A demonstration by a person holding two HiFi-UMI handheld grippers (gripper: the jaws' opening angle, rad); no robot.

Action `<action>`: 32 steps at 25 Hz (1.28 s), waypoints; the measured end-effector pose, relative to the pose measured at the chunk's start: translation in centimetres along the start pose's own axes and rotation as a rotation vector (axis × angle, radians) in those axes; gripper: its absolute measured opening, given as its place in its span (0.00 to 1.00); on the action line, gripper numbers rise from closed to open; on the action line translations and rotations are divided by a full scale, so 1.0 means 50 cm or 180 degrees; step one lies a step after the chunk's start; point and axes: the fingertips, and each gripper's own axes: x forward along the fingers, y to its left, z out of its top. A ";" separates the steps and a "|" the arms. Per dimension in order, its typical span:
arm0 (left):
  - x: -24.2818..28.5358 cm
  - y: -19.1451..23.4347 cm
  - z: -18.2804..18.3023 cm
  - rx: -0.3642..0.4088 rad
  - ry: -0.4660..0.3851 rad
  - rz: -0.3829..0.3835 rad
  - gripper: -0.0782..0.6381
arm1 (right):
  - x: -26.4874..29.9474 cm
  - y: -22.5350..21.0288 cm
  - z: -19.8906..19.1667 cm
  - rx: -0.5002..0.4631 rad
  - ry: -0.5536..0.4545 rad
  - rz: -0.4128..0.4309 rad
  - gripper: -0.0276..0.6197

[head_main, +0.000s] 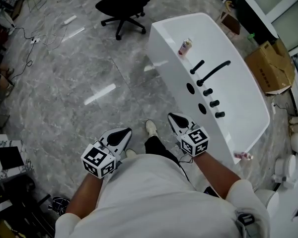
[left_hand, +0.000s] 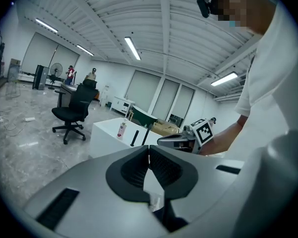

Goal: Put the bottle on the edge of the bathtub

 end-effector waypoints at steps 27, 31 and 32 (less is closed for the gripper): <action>-0.167 -0.020 -0.058 -0.0049 -0.0137 0.0249 0.14 | -0.043 0.185 0.024 -0.0290 -0.0098 0.0258 0.05; -0.180 -0.015 -0.066 -0.0058 -0.0153 0.0288 0.14 | -0.034 0.196 0.021 -0.0326 -0.0085 0.0291 0.05; -0.183 -0.014 -0.067 -0.0064 -0.0160 0.0298 0.14 | -0.033 0.197 0.021 -0.0332 -0.0082 0.0296 0.05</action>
